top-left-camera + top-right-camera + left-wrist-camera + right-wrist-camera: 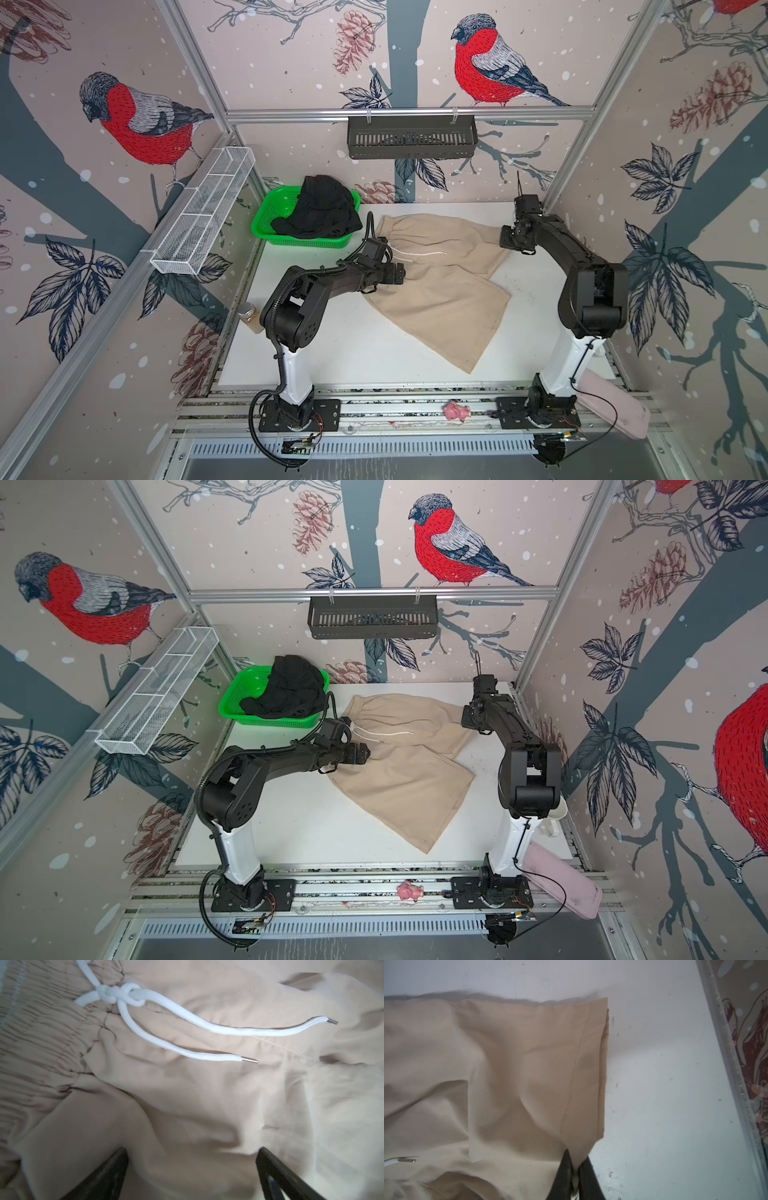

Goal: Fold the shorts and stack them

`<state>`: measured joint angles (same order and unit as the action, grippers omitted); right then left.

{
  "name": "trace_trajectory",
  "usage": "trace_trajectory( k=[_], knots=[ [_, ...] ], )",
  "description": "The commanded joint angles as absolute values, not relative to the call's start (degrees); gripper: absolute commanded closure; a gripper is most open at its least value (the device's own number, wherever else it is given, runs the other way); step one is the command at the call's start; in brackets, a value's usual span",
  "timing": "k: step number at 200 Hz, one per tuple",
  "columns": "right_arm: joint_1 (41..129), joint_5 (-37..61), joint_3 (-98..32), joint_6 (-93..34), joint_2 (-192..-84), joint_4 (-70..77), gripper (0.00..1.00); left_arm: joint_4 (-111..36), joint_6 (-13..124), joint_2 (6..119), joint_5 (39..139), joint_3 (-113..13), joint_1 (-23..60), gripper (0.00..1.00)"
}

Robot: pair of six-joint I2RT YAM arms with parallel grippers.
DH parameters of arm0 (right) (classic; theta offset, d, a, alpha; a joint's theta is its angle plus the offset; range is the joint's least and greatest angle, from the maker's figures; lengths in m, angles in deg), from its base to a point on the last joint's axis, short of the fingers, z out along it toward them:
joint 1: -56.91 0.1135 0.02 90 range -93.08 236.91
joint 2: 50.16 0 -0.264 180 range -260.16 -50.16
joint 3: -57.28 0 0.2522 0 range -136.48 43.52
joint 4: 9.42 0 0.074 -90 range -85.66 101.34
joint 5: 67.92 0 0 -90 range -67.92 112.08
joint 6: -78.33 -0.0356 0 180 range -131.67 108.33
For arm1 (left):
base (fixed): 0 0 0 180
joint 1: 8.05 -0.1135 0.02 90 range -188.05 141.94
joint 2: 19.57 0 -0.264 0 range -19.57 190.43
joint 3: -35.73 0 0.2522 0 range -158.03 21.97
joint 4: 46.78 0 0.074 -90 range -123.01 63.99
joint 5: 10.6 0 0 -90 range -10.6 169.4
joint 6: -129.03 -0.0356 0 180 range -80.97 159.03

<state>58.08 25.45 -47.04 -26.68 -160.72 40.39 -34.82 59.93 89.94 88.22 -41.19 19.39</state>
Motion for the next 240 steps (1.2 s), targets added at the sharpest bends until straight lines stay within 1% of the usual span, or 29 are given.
trace_trajectory(
  k=[1, 41, 49, 54, 61, 69, 75, 81, 85, 104, 114, 126, 145, 169, 181, 194, 206, 217, 240],
  knots=[
    [58.06, 25.1, -52.99, -26.38, -165.94, 43.65, 0.88, -32.95, 58.4, 90.2, 87.68, -41.67, 19.19, 0.03],
    [60.1, 22.99, -73.28, -26.06, -181.65, 51.02, 0.88, -31.82, 57.66, 90.21, 87.84, -41.32, 19.19, 0.03],
    [60.64, 23.5, -76.14, -25.91, -184.1, 52.51, 0.82, -31.61, 57.46, 90.12, 87.84, -41.19, 19.19, 0.03],
    [60.93, 23.8, -77.34, -25.73, -185.22, 53.26, 0.74, -31.61, 57.48, 89.98, 87.88, -41.07, 19.19, 0.03],
    [61.26, 24.15, -78.07, -25.55, -186.06, 53.71, 0.71, -31.69, 57.4, 89.93, 87.97, -40.89, 19.19, 0.03],
    [61.46, 24.77, -77.45, -25.48, -185.7, 53.17, 0.67, -31.79, 57.23, 89.93, 88.19, -40.79, 19.19, 0.03],
    [61.48, 25.11, -76.11, -25.45, -184.81, 52.14, 0.59, -31.7, 57.15, 89.9, 88.4, -40.87, 19.19, 0.03],
    [61.4, 25.2, -74.38, -25.56, -183.46, 50.74, 0.48, -31.7, 57.05, 89.92, 88.45, -40.88, 19.19, 0.03],
    [61.28, 25.12, -73.25, -25.56, -182.13, 49.75, 0.45, -31.7, 57.04, 89.94, 88.51, -40.89, 19.19, 0.03],
    [60.06, 24.67, -64.73, -26.1, -174.72, 44.65, 0.4, -32.11, 56.84, 89.36, 89.27, -40.72, 19.19, 0.03],
    [58.74, 24.23, -58.12, -26.67, -169.61, 40.51, 0.33, -32.55, 56.78, 88.7, 89.49, -40.54, 19.19, 0.03],
    [56.29, 21.36, -48.77, -27.73, -163.1, 33.82, 0.31, -33.0, 56.78, 87.72, 89.39, -40.18, 19.19, 0.03],
    [51.39, 16.2, -36.19, -29.76, -155.94, 25.1, 0.3, -33.01, 56.55, 86.89, 89.37, -40.35, 19.1, 0.03],
    [50.15, 18.34, -27.14, -29.52, -152.75, 22.08, 0.33, -33.01, 56.16, 86.52, 88.95, -40.54, 19.1, 0.03],
    [50.23, 15.61, -22.51, -29.53, -150.89, 19.26, 0.39, -33.23, 55.88, 86.18, 88.82, -40.54, 18.86, 0.03],
    [50.44, 11.98, -18.19, -30.4, -148.49, 15.86, 0.48, -33.32, 55.65, 85.66, 89.18, -40.69, 18.37, 0.03],
    [51.44, 11.6, -14.9, -30.98, -146.31, 14.89, 0.51, -33.94, 55.16, 84.71, 89.68, -40.89, 17.81, 0.03],
    [52.59, 13.05, -12.57, -31.14, -143.65, 15.14, 0.5, -34.58, 54.32, 83.66, 89.43, -41.0, 17.53, 0.03],
    [54.22, 16.05, -7.84, -32.78, -135.45, 16.09, 0.4, -34.08, 53.05, 81.8, 88.08, -41.5, 17.26, 0.03]
  ],
)
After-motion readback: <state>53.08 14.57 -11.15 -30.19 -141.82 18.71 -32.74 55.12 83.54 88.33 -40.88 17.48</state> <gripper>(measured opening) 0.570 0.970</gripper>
